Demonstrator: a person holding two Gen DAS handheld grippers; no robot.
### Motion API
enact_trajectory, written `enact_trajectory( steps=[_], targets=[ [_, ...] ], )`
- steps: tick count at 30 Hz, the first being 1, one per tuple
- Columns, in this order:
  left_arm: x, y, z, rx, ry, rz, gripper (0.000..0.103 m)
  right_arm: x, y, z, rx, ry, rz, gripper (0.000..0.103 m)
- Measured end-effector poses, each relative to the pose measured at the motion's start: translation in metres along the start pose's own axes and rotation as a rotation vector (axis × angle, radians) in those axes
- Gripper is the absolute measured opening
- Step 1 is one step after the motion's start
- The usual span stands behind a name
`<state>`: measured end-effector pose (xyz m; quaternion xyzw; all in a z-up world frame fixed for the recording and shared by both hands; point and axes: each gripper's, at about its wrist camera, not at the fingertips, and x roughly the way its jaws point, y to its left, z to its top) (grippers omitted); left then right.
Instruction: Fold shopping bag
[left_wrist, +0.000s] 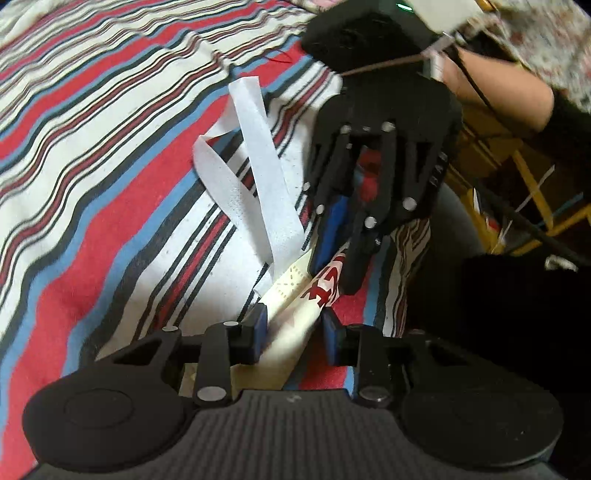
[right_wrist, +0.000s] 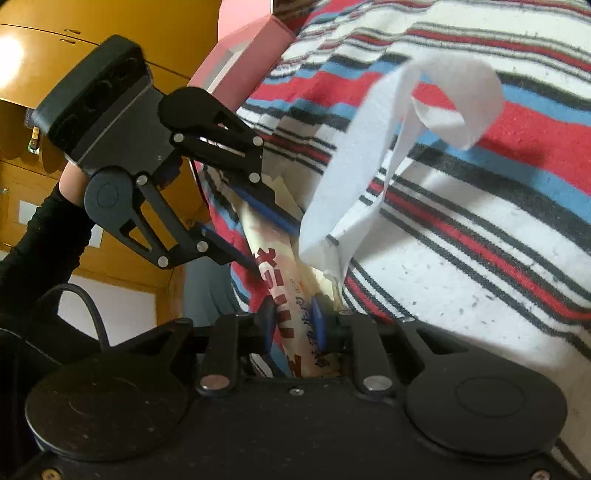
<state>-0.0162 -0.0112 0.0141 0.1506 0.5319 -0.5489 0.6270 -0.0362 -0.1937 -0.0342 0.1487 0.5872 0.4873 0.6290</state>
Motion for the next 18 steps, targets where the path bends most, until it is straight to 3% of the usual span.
enact_trajectory(
  steps=[5,11,15,18],
  targets=[
    [0.001,0.015,-0.010,-0.141,-0.036,-0.055,0.031,-0.007,0.046,-0.041,-0.187,-0.169,-0.205,0.019],
    [-0.002,0.021,-0.017,-0.226,-0.049,-0.074,0.031,-0.013,0.076,-0.071,-0.273,-0.303,-0.375,0.024],
    [-0.004,0.029,-0.016,-0.264,-0.050,-0.098,0.031,-0.033,0.103,-0.080,-0.433,-0.426,-0.492,0.024],
    [-0.007,0.031,-0.016,-0.271,-0.047,-0.103,0.031,-0.018,0.119,-0.086,-0.537,-0.427,-0.523,0.009]
  ],
)
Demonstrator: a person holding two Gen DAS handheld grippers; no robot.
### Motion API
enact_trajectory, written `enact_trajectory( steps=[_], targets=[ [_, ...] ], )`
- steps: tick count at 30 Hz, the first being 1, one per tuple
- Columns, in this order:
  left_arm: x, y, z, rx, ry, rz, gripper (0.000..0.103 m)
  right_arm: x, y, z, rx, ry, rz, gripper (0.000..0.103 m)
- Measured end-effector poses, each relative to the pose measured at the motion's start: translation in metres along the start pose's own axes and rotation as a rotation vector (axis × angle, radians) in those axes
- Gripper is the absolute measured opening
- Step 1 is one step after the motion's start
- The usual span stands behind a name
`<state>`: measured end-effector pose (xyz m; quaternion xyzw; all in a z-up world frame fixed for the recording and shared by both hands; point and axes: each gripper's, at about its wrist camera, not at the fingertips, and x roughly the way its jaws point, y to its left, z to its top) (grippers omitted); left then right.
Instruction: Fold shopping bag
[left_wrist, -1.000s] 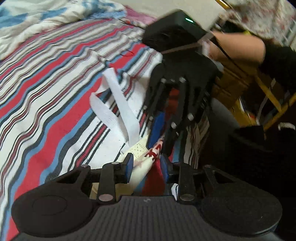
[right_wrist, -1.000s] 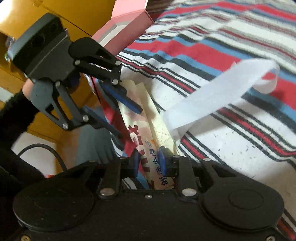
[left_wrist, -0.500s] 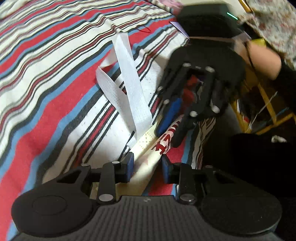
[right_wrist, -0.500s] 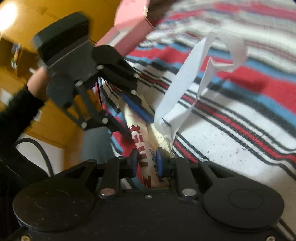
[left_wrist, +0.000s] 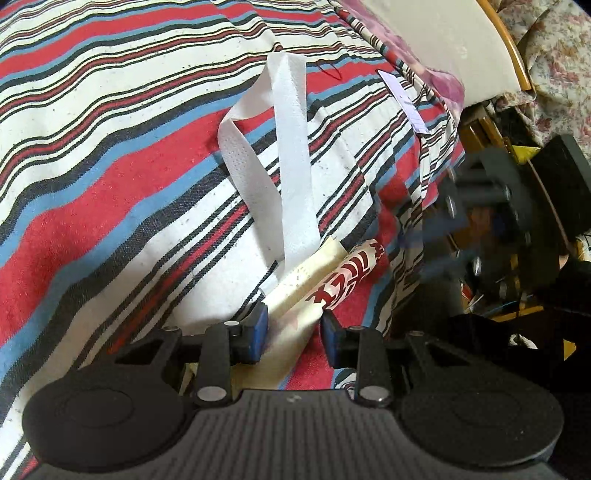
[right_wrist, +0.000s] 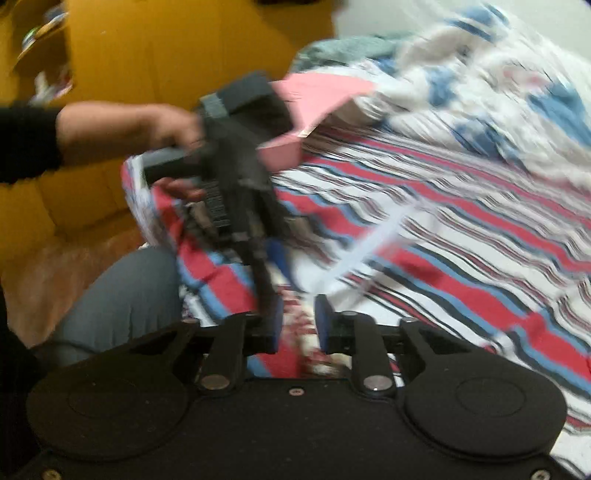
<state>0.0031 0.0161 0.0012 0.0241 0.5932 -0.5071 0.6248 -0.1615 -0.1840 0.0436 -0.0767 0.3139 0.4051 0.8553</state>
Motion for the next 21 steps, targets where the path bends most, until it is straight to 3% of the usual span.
enact_trajectory(
  steps=[4,10,17,21],
  targets=[
    [0.001,-0.001,-0.001,-0.003,-0.010,0.008,0.031,0.025,-0.010,-0.007,0.086,0.018,-0.007,0.000],
    [0.006,-0.006,0.004,0.015,-0.008,0.014,0.030,0.033,-0.022,-0.011,0.205,-0.007,0.019,0.000],
    [0.011,-0.016,0.011,0.057,0.018,0.059,0.030,0.044,-0.056,-0.034,0.575,-0.116,0.081,0.000],
    [0.007,-0.032,0.012,0.144,-0.011,0.156,0.037,0.051,-0.070,-0.040,0.724,-0.117,0.096,0.000]
  ],
)
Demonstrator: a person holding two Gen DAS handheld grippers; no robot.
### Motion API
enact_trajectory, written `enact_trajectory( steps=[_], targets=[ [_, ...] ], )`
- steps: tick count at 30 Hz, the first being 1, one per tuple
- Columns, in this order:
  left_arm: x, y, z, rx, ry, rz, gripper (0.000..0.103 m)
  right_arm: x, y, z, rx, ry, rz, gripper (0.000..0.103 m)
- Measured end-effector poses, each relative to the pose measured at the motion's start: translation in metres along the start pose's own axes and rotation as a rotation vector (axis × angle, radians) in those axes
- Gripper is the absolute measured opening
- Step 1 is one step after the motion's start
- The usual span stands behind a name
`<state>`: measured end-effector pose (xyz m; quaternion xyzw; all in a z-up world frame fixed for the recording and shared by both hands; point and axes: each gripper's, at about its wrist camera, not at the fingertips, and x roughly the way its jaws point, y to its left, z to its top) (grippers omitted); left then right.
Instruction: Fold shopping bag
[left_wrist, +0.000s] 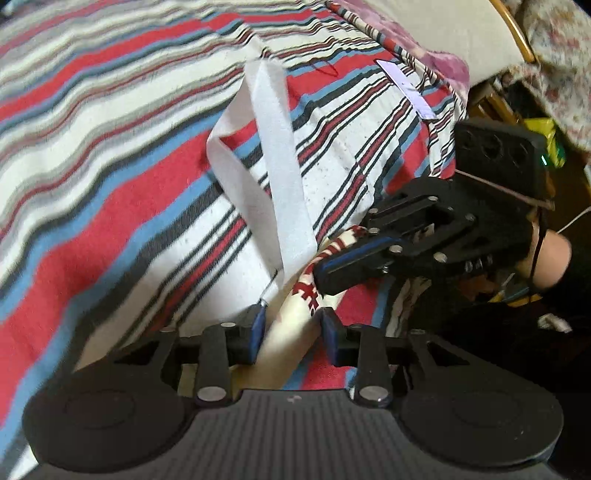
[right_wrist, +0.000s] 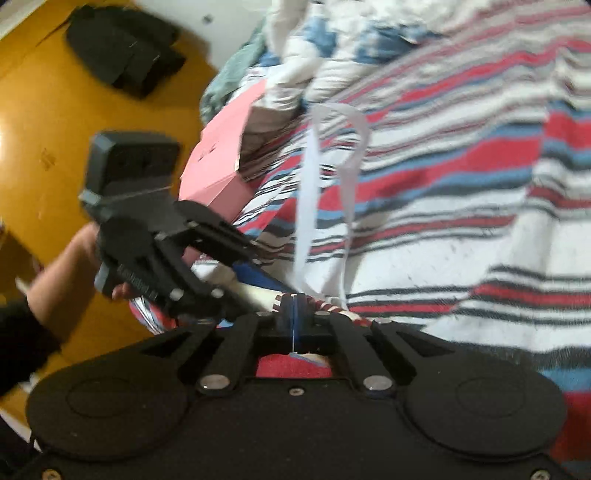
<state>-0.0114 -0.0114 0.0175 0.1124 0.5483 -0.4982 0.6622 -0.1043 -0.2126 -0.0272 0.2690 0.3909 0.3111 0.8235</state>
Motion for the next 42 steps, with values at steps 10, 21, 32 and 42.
enact_trajectory(
  steps=[10,21,32,42],
  targets=[
    [-0.033,-0.039,-0.004,0.184,-0.143,0.237,0.037,0.011,0.006,0.009,-0.056,0.058,-0.029,0.000],
    [-0.004,-0.052,-0.027,0.142,-0.165,0.353,0.032,0.009,0.025,-0.002,-0.220,0.024,-0.094,0.000],
    [-0.001,-0.053,-0.032,0.047,-0.251,0.447,0.031,0.007,0.034,-0.006,-0.305,0.002,-0.153,0.000],
    [0.000,-0.054,-0.040,0.013,-0.282,0.466,0.031,-0.062,0.036,-0.006,-0.272,-0.238,-0.133,0.007]
  ],
)
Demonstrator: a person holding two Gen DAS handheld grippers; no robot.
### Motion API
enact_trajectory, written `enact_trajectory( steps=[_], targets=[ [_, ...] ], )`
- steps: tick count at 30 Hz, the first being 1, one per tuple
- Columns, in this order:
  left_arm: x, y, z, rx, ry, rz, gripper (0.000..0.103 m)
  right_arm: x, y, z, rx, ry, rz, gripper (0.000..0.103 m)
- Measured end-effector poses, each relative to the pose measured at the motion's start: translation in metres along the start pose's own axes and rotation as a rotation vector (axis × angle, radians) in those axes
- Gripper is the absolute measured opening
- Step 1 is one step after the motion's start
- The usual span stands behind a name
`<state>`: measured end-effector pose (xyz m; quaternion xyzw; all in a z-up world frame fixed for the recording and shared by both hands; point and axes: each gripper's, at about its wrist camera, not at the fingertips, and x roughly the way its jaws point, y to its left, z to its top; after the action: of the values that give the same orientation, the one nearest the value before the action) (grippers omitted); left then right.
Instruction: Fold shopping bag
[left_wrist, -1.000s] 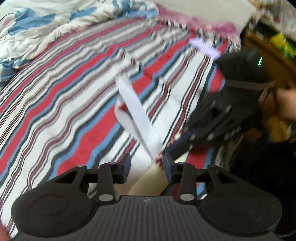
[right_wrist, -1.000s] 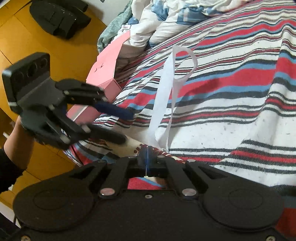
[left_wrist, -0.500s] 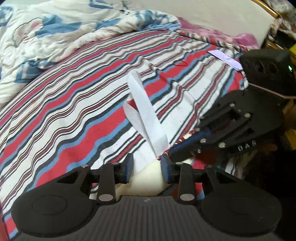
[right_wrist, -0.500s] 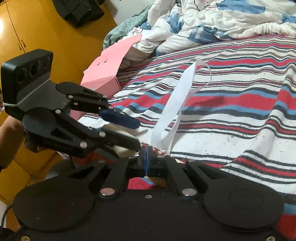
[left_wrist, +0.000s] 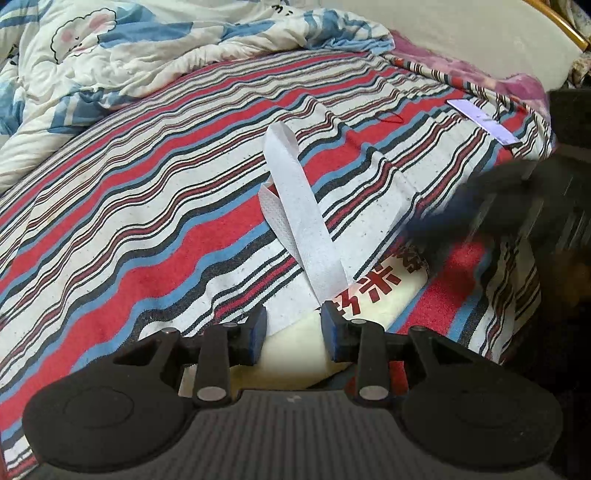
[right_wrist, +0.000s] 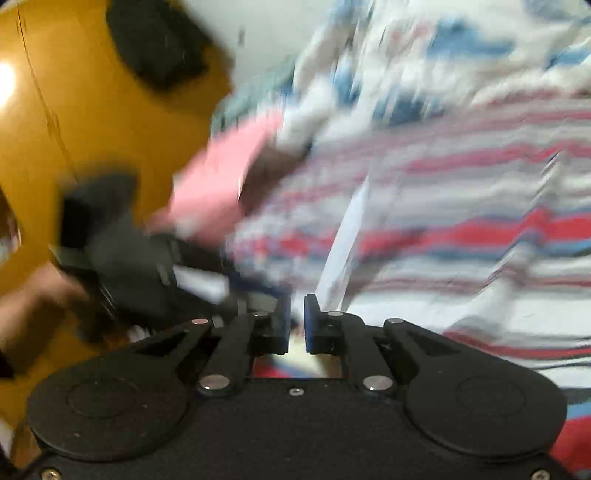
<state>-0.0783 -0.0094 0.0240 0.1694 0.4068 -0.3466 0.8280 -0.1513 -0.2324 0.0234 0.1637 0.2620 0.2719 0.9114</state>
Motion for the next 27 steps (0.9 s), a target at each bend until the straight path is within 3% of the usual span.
enact_trajectory(
  steps=[2,4,7,8,11,14,17,20,23,25,27],
  targets=[
    [-0.001,-0.001,-0.002,0.003,-0.016,0.008,0.032,-0.039,-0.007,0.008,-0.044,-0.090,-0.151,0.010],
    [-0.002,-0.001,-0.005,-0.005,-0.029,0.012,0.032,-0.065,-0.016,0.011,-0.116,-0.097,-0.320,0.011],
    [-0.002,-0.001,-0.007,-0.023,-0.043,0.019,0.032,-0.074,-0.030,0.007,-0.287,-0.031,-0.570,0.017],
    [-0.003,-0.001,-0.007,-0.029,-0.045,0.021,0.032,-0.070,-0.033,0.004,-0.365,0.000,-0.629,0.023],
    [-0.003,0.000,-0.008,-0.048,-0.052,0.024,0.032,-0.052,-0.041,-0.003,-0.545,0.110,-0.736,0.025],
    [-0.004,-0.003,-0.008,-0.044,-0.053,0.038,0.032,-0.043,-0.049,0.002,-0.493,0.145,-0.678,0.023],
    [-0.005,-0.005,-0.007,-0.029,-0.049,0.043,0.032,-0.048,-0.030,0.001,-0.367,0.081,-0.467,0.023],
    [-0.004,-0.001,-0.005,-0.036,-0.040,0.027,0.032,-0.040,0.017,-0.019,-0.433,0.038,-0.251,0.023],
    [-0.003,0.002,-0.004,-0.036,-0.033,0.009,0.032,-0.011,0.062,-0.039,-0.618,0.076,-0.148,0.021],
    [-0.003,0.002,-0.004,-0.027,-0.034,0.006,0.032,0.009,0.060,-0.033,-0.558,0.084,-0.126,0.020],
    [-0.004,0.000,-0.005,-0.015,-0.040,0.007,0.032,0.027,0.040,-0.021,-0.379,0.104,-0.122,0.012]
  ],
)
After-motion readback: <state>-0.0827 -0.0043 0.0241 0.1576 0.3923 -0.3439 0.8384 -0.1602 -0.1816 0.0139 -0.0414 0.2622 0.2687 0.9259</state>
